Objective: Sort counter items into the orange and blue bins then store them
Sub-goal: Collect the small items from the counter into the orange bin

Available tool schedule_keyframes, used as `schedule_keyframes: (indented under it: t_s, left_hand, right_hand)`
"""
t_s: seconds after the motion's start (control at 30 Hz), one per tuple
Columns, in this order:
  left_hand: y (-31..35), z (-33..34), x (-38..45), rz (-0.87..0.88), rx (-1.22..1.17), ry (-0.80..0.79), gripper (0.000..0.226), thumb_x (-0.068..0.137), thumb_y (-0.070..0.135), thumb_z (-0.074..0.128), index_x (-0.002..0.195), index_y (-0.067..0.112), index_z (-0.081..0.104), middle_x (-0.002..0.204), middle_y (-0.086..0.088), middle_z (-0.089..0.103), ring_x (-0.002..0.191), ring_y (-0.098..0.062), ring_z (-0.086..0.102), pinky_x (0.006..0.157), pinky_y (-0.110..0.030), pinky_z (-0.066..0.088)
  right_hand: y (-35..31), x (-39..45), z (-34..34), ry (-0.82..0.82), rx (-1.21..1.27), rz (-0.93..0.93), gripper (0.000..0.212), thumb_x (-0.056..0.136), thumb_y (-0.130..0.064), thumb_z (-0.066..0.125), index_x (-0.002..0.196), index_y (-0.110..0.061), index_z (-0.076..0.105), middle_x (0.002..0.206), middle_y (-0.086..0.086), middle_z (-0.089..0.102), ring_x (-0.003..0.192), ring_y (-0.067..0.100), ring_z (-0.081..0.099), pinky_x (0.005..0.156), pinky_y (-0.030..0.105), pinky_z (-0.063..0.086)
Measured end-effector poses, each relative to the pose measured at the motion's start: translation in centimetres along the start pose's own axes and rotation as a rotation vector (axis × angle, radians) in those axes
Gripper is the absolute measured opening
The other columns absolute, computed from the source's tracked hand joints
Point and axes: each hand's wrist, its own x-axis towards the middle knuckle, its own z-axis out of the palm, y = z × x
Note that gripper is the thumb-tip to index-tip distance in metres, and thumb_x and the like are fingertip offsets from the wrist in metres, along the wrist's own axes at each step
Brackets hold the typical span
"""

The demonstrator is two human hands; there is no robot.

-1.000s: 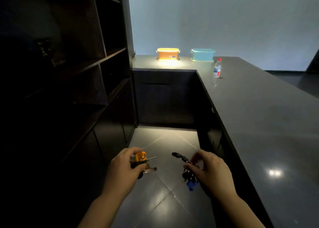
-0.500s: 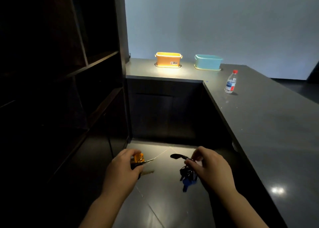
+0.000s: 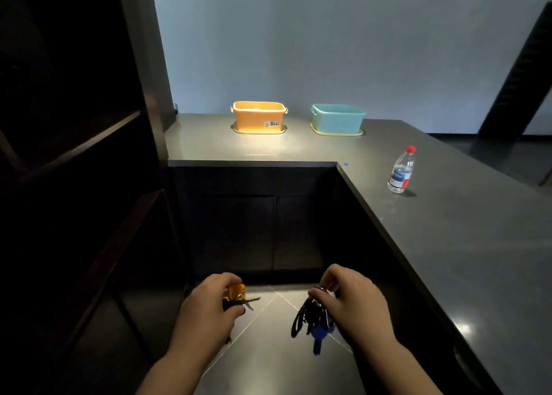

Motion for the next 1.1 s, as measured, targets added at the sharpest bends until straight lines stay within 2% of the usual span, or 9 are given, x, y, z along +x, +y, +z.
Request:
schedule_keyframes:
  t_s: [0.07,0.2,0.43,0.63,0.77,0.97,1.1]
  left_hand:
    - [-0.7,0.8,4.0,-0.021,0.0,0.003,0.038,0.076,0.023,0.077,0.104,0.04,0.057,0.1,0.021,0.056,0.089,0.0,0.055,0.07,-0.013,0.041]
    - [-0.9,2.1,12.1,-0.051,0.012,0.016,0.039,0.075,0.022,0.077,0.102,0.041,0.057,0.097,0.023,0.056,0.091,0.002,0.055,0.067,-0.01,0.038]
    - [-0.6,1.2,26.2,-0.081,-0.008,0.172,0.04,0.074,0.022,0.078,0.103,0.042,0.058,0.096,0.025,0.056,0.089,0.005,0.054,0.069,-0.012,0.039]
    - [-4.6,1.1,34.9,-0.174,-0.03,0.164,0.039,0.073,0.021,0.079,0.099,0.042,0.059,0.094,0.021,0.059,0.089,0.003,0.057,0.07,-0.012,0.041]
    - [-6.9,0.4,43.4,-0.122,-0.022,0.134,0.04,0.073,0.021,0.079,0.101,0.041,0.058,0.098,0.022,0.057,0.094,0.002,0.055,0.079,-0.017,0.044]
    - [-9.6,-3.5,56.5,-0.07,-0.037,0.171,0.038,0.073,0.023,0.079,0.104,0.038,0.063,0.101,0.02,0.061,0.093,-0.002,0.058,0.08,-0.021,0.048]
    - [-10.4,-3.5,63.9,-0.04,-0.063,0.142,0.039,0.073,0.018,0.079,0.099,0.039,0.06,0.098,0.021,0.06,0.084,0.005,0.056,0.069,-0.01,0.04]
  right_hand:
    - [0.5,4.2,1.2,-0.004,0.006,-0.011,0.022,0.081,-0.051,0.065,0.079,-0.032,0.053,0.077,-0.016,0.055,0.076,-0.001,0.051,0.064,0.019,0.046]
    - [1.6,13.1,3.0,0.004,0.01,-0.032,0.024,0.08,-0.05,0.066,0.077,-0.03,0.052,0.075,-0.014,0.055,0.075,0.002,0.052,0.065,0.023,0.048]
    - [1.1,29.0,3.6,0.025,0.055,-0.114,0.027,0.077,-0.048,0.07,0.074,-0.028,0.052,0.073,-0.011,0.058,0.073,0.002,0.053,0.059,0.02,0.04]
    - [-1.0,40.0,6.6,-0.006,0.06,-0.149,0.027,0.077,-0.049,0.069,0.073,-0.029,0.053,0.072,-0.014,0.059,0.073,-0.001,0.054,0.056,0.017,0.038]
    - [-3.0,47.2,9.2,0.012,0.104,-0.114,0.026,0.078,-0.049,0.069,0.071,-0.029,0.054,0.072,-0.014,0.061,0.071,-0.001,0.055,0.057,0.019,0.039]
    - [-6.5,58.1,11.6,0.061,0.176,-0.051,0.024,0.079,-0.045,0.07,0.072,-0.028,0.055,0.073,-0.012,0.061,0.072,0.003,0.056,0.064,0.028,0.047]
    - [-6.8,63.6,12.5,0.119,0.206,-0.012,0.024,0.081,-0.044,0.07,0.072,-0.028,0.054,0.069,-0.011,0.059,0.067,0.004,0.054,0.057,0.024,0.044]
